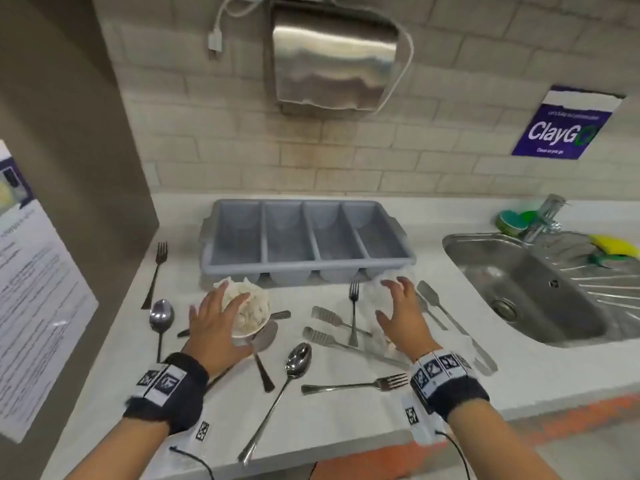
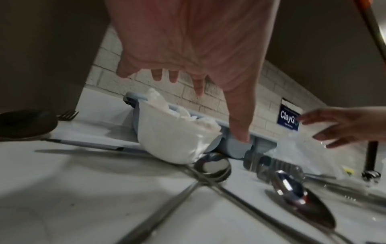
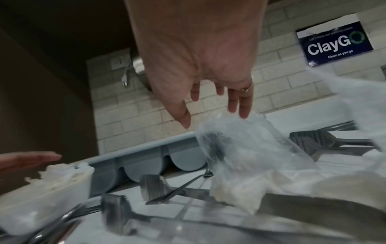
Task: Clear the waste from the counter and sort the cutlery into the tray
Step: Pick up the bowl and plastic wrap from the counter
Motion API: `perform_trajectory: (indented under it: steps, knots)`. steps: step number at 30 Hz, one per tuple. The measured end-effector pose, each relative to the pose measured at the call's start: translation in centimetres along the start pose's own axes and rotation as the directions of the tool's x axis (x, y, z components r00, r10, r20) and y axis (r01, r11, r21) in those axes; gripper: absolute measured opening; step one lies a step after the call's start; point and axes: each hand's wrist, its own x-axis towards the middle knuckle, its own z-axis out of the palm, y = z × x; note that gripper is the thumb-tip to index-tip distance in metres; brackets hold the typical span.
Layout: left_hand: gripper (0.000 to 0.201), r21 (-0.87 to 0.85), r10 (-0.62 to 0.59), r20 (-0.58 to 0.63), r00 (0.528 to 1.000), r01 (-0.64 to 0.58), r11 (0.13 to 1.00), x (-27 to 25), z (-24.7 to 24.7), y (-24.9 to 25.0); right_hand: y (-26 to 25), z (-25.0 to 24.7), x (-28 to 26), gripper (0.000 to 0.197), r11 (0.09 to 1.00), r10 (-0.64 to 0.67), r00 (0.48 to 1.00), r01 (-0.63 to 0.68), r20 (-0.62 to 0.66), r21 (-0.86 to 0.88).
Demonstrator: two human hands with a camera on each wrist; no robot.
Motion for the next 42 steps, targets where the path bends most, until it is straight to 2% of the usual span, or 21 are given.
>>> perform_trajectory:
  steps: [3, 5, 9, 12, 15, 18, 20, 22, 24, 26, 30, 31, 33, 36, 38, 39, 42]
  knots:
    - [0.101, 0.117, 0.020, 0.188, 0.982, -0.043, 0.992, 1.9, 0.4, -1.0, 0.1, 0.7, 2.9, 0.069, 0.980, 0.109, 0.994, -0.104, 0.017, -0.172]
    - [0.095, 0.114, 0.050, 0.246, 0.968, -0.080, 0.990, 2.5, 0.8, -1.3, 0.5, 1.5, 4.6, 0.073, 0.956, 0.196, 0.977, -0.172, 0.083, -0.237]
    - [0.072, 0.012, 0.108, 0.216, 0.970, -0.113, 0.994, 2.5, 1.4, -2.1, 1.5, 4.1, 6.9, 0.077, 0.923, 0.323, 0.909, -0.240, 0.265, -0.302]
    - [0.061, -0.022, 0.117, 0.193, 0.974, -0.115, 0.993, 2.5, 1.3, -2.4, 2.2, 5.7, 7.5, 0.059, 0.911, 0.354, 0.880, -0.248, 0.317, -0.329]
    - [0.056, -0.106, 0.119, 0.172, 0.978, -0.102, 0.989, 2.1, 0.4, -2.6, 2.6, 5.9, 8.0, 0.045, 0.925, 0.308, 0.923, -0.234, 0.229, -0.300]
    - [0.056, -0.217, 0.124, 0.131, 0.984, -0.094, 0.972, 1.0, -1.5, -1.9, 1.9, 4.0, 7.2, 0.037, 0.959, 0.218, 0.973, -0.201, 0.070, -0.201]
    - [0.062, -0.258, 0.182, 0.102, 0.978, -0.151, 0.954, 0.0, -2.7, -0.5, 1.0, 1.8, 5.1, 0.035, 0.980, 0.192, 0.978, -0.195, -0.083, -0.030]
    - [0.058, -0.302, 0.276, 0.085, 0.957, -0.239, 0.923, -1.2, -3.7, 1.5, 0.0, -0.9, 2.0, 0.029, 0.967, 0.225, 0.944, -0.186, -0.239, 0.175]
    - [0.055, -0.324, 0.381, 0.110, 0.918, -0.329, 0.887, -2.6, -4.3, 4.0, -0.3, -3.7, -1.7, 0.025, 0.911, 0.324, 0.887, -0.197, -0.330, 0.363]
    - [0.054, -0.335, 0.472, 0.164, 0.866, -0.401, 0.853, -3.8, -4.2, 6.7, 0.5, -6.4, -5.8, 0.025, 0.810, 0.473, 0.800, -0.229, -0.369, 0.541]
    - [0.056, -0.412, 0.630, 0.255, 0.734, -0.507, 0.757, -5.9, -1.2, 12.2, 3.8, -11.6, -13.9, 0.017, 0.597, 0.662, 0.669, -0.200, -0.337, 0.777]
    - [0.059, -0.426, 0.667, 0.283, 0.690, -0.532, 0.732, -6.5, 0.0, 13.7, 4.7, -12.6, -15.8, 0.015, 0.570, 0.694, 0.630, -0.186, -0.348, 0.801]
    - [0.066, -0.452, 0.735, 0.342, 0.585, -0.584, 0.675, -7.7, 2.6, 16.7, 7.0, -14.1, -19.9, 0.018, 0.546, 0.761, 0.515, -0.180, -0.394, 0.818]
    - [0.071, -0.518, 0.835, 0.404, 0.373, -0.658, 0.546, -9.5, 7.6, 21.3, 11.0, -15.5, -26.6, 0.025, 0.490, 0.852, 0.328, -0.228, -0.407, 0.842]
    - [0.065, -0.501, 0.841, 0.467, 0.272, -0.702, 0.505, -10.8, 11.6, 24.2, 13.5, -15.9, -30.8, 0.025, 0.445, 0.891, 0.234, -0.289, -0.388, 0.848]
    - [0.064, -0.493, 0.837, 0.491, 0.242, -0.715, 0.496, -11.4, 13.7, 25.6, 14.7, -16.0, -32.6, 0.024, 0.420, 0.906, 0.199, -0.325, -0.373, 0.847]
    - [0.055, -0.505, 0.794, 0.563, 0.230, -0.665, 0.551, -13.4, 21.3, 29.1, 19.2, -15.6, -37.4, 0.026, 0.313, 0.950, 0.123, -0.424, -0.288, 0.850]
